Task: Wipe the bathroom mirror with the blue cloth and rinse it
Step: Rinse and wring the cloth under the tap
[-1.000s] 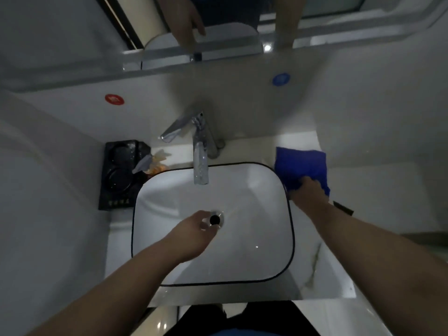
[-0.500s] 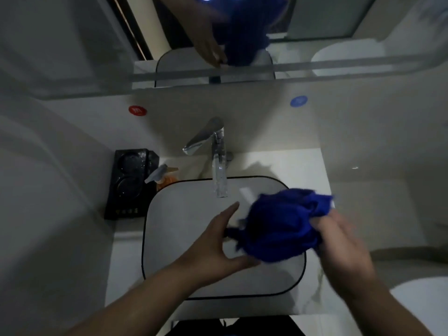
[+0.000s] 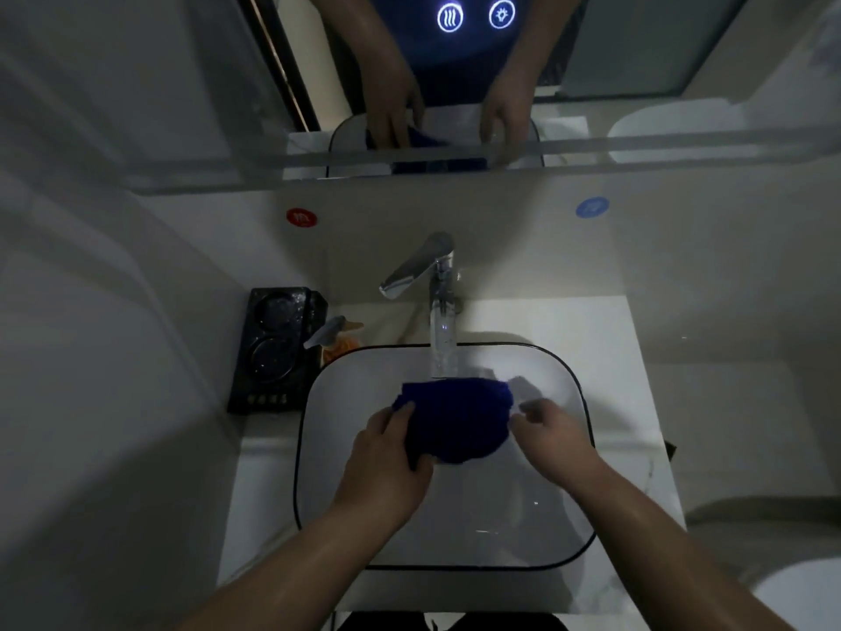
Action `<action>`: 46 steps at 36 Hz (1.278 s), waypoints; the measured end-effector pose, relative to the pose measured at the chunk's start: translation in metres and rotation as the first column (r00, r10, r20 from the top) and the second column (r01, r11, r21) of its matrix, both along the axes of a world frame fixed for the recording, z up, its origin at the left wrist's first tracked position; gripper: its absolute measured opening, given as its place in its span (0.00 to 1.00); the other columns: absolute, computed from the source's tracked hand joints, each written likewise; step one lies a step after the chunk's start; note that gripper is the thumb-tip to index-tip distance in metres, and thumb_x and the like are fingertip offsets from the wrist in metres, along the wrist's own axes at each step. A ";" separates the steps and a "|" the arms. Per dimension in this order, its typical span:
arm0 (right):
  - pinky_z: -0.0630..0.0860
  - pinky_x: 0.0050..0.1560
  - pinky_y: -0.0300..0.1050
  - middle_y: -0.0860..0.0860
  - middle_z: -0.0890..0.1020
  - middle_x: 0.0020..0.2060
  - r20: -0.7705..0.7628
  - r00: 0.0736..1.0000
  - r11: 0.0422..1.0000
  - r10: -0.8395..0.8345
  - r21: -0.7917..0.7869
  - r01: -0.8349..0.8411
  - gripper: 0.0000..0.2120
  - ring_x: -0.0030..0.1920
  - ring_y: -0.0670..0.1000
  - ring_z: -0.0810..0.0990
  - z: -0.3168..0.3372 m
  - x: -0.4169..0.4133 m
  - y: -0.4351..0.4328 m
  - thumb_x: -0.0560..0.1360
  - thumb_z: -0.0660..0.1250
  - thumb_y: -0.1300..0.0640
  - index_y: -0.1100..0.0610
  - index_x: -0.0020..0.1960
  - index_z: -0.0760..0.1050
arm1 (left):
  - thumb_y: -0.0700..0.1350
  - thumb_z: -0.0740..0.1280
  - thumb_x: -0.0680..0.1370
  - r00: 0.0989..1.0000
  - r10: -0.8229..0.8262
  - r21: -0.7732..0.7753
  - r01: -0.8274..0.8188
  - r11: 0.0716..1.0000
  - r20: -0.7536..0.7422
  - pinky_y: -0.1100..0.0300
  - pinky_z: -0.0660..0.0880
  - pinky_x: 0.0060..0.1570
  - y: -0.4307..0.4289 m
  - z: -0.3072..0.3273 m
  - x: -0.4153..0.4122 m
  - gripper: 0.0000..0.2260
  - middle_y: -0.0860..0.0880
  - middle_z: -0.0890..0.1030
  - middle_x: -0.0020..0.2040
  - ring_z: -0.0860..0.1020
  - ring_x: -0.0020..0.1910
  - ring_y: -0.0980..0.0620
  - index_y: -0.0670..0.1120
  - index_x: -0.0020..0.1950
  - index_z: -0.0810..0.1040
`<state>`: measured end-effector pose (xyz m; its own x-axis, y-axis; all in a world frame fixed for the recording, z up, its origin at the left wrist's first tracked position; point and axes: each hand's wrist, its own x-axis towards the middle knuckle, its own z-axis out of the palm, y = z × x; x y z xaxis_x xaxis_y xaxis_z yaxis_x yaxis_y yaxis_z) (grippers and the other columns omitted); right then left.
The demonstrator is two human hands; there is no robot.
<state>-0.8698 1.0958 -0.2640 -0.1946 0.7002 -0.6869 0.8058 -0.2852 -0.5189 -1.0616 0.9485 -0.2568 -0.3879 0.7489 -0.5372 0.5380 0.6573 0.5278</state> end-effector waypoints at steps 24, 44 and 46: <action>0.74 0.49 0.51 0.59 0.83 0.49 0.179 0.953 0.959 -0.243 0.193 0.208 0.12 0.46 0.61 0.78 -0.096 0.052 0.032 0.80 0.68 0.46 0.55 0.50 0.75 | 0.44 0.63 0.86 0.397 0.602 -0.071 -0.793 0.605 0.693 0.55 0.73 0.40 0.158 0.063 -0.052 0.13 0.49 0.82 0.37 0.78 0.36 0.50 0.46 0.44 0.81; 0.80 0.56 0.56 0.59 0.85 0.52 0.189 0.952 0.958 -0.241 0.203 0.202 0.18 0.53 0.65 0.83 -0.108 0.052 0.033 0.78 0.69 0.44 0.58 0.56 0.80 | 0.48 0.64 0.84 0.960 0.278 -0.162 -0.270 0.949 0.033 0.49 0.80 0.61 0.029 -0.063 -0.013 0.13 0.43 0.79 0.62 0.81 0.58 0.43 0.50 0.68 0.75; 0.79 0.55 0.55 0.59 0.85 0.52 0.190 0.952 0.957 -0.238 0.212 0.197 0.18 0.53 0.64 0.83 -0.108 0.052 0.034 0.79 0.69 0.45 0.59 0.57 0.80 | 0.55 0.67 0.82 0.975 0.224 -0.281 -0.212 0.936 0.010 0.50 0.76 0.66 0.027 -0.078 -0.007 0.30 0.40 0.68 0.74 0.77 0.66 0.39 0.54 0.82 0.61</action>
